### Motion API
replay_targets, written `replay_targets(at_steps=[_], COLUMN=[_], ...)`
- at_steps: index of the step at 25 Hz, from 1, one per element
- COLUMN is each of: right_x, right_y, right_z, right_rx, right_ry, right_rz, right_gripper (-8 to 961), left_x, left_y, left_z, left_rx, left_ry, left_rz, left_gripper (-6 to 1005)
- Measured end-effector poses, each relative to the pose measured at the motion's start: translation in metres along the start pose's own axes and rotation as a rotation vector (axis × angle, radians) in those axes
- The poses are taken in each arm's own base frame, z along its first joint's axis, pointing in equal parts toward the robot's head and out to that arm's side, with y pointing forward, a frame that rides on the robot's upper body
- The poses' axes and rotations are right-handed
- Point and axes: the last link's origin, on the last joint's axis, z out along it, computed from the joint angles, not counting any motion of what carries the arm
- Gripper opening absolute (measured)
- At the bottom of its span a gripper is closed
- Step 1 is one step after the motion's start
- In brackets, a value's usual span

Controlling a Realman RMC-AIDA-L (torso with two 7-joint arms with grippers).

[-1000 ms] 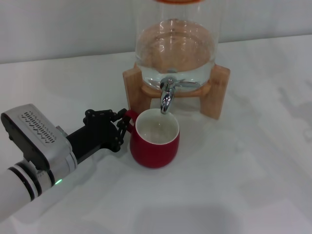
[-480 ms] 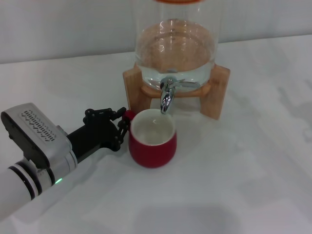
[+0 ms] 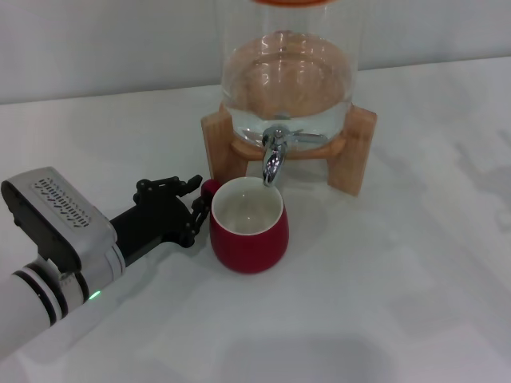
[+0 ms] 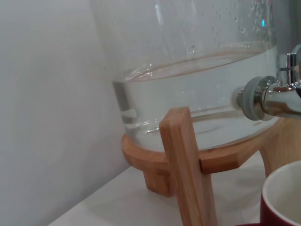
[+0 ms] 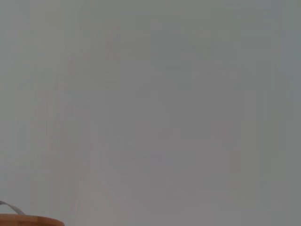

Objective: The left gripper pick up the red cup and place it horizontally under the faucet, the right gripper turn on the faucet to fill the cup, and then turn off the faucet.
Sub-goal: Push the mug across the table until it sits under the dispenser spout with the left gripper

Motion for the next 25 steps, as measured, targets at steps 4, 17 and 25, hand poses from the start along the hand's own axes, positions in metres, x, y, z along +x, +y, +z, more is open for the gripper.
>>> replay_targets(at_steps=[4,17,25], right_x=[0.0002,0.0009,0.0011], right_y=[0.0005,0.0006,0.0006], right_z=[0.0003,0.0006,0.001], right_rx=[0.0,0.001,0.001], right_ry=[0.0,0.003,0.004], right_rz=[0.001,0.002,0.002], right_gripper=[855,855,854], left_x=[-0.0011,-0.0004,-0.0003], left_y=[-0.0005,0.0031,0.0035], left_z=[0.0002,0.0025,0.0027], left_rx=[-0.002,-0.032,-0.035], left_ry=[-0.01,-0.019,-0.019], left_rz=[-0.004,0.011,0.003], left_gripper=[223,238,257])
